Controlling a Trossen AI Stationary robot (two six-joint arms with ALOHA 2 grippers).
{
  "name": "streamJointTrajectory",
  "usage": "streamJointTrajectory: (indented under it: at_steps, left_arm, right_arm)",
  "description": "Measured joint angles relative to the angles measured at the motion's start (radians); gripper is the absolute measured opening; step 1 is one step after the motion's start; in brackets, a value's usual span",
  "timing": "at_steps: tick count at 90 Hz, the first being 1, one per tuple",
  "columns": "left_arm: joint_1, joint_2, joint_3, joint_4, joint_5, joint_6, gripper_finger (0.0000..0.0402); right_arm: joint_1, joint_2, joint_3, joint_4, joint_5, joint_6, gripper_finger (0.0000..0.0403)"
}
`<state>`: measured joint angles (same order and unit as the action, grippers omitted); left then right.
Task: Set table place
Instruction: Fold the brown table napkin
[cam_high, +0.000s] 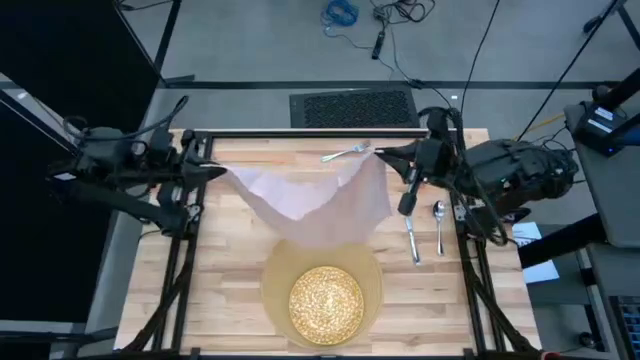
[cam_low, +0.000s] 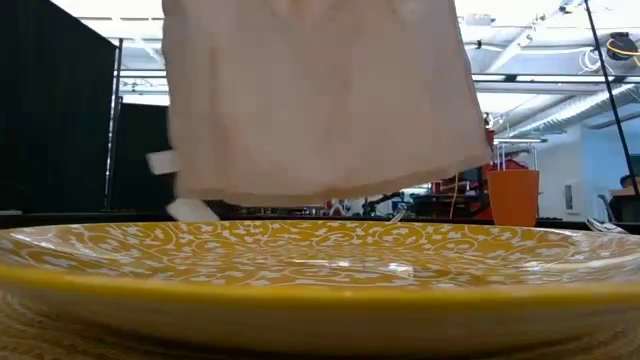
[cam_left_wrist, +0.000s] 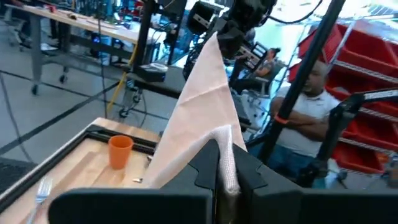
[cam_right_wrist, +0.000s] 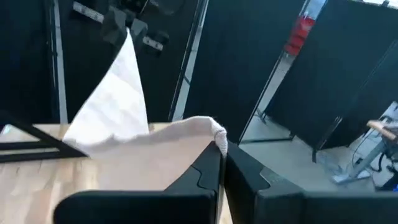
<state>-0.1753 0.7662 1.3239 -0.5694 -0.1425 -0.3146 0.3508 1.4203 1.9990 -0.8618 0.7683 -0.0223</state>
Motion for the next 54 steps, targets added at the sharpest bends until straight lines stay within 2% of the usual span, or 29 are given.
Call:
streamJointTrajectory:
  at_steps: [19, 32, 41, 54]
  left_arm:
    - [-0.01, 0.001, 0.0, -0.015, -0.021, -0.068, 0.0]
    - [-0.008, 0.018, -0.001, -0.191, -0.192, -0.046, 0.0]
    - [-0.007, 0.028, -0.031, -0.26, -0.284, -0.045, 0.0]
    - [0.0, 0.033, -0.099, -0.267, -0.317, -0.036, 0.0]
  right_arm:
    - [-0.049, 0.023, 0.008, -0.085, -0.002, 0.077, 0.0]
    - [-0.173, 0.025, -0.013, -0.194, -0.022, 0.134, 0.0]
    - [-0.287, 0.035, -0.062, -0.229, -0.128, 0.16, 0.0]
    - [-0.433, 0.042, -0.187, -0.131, -0.288, 0.119, 0.0]
